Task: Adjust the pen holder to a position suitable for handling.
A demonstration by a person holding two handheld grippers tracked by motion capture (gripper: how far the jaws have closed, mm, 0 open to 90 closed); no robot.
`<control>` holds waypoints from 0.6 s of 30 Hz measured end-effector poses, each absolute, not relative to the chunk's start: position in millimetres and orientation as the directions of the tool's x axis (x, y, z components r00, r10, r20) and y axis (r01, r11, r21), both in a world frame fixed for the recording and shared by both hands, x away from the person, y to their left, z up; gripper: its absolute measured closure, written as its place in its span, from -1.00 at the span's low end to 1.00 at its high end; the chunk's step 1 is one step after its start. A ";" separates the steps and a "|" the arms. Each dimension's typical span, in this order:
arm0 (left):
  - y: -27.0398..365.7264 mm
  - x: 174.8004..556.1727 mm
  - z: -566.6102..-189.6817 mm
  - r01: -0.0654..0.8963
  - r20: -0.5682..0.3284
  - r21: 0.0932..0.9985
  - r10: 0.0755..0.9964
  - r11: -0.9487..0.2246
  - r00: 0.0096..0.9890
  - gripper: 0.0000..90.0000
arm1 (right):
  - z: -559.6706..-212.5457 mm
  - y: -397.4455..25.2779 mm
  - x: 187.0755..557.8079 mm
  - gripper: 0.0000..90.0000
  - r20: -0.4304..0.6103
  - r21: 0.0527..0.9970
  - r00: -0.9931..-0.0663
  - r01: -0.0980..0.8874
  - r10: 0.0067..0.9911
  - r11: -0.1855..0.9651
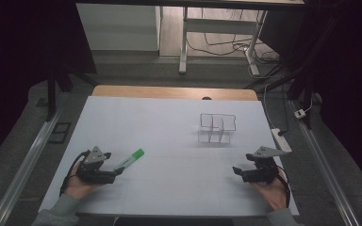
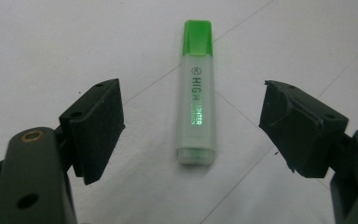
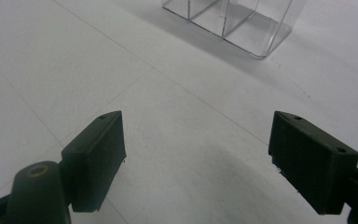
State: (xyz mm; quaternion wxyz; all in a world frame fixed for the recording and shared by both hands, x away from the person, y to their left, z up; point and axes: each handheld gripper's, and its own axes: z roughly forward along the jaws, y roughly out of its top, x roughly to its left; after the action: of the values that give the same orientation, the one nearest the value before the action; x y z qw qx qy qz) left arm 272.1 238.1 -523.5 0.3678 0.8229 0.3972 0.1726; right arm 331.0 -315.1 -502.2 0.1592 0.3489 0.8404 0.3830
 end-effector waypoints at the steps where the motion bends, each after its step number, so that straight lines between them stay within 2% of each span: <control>1: 238.2 272.2 -523.5 0.527 -0.009 0.743 0.781 -0.413 0.624 -0.52 | -502.3 -315.0 330.7 -0.59 -0.004 0.757 -0.703 0.462 0.711 0.462; 18: 238.1 272.5 -523.7 0.527 -0.007 0.745 0.785 -0.410 0.620 -0.53 | -501.0 -316.5 331.5 -0.54 0.011 0.754 -0.708 0.470 0.706 0.460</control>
State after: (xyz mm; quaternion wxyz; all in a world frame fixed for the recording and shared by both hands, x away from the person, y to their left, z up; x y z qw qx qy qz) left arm 272.5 238.1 -523.7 0.3684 0.8211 0.3993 0.1749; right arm 331.5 -316.5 -501.0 0.1538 0.3498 0.8403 0.3845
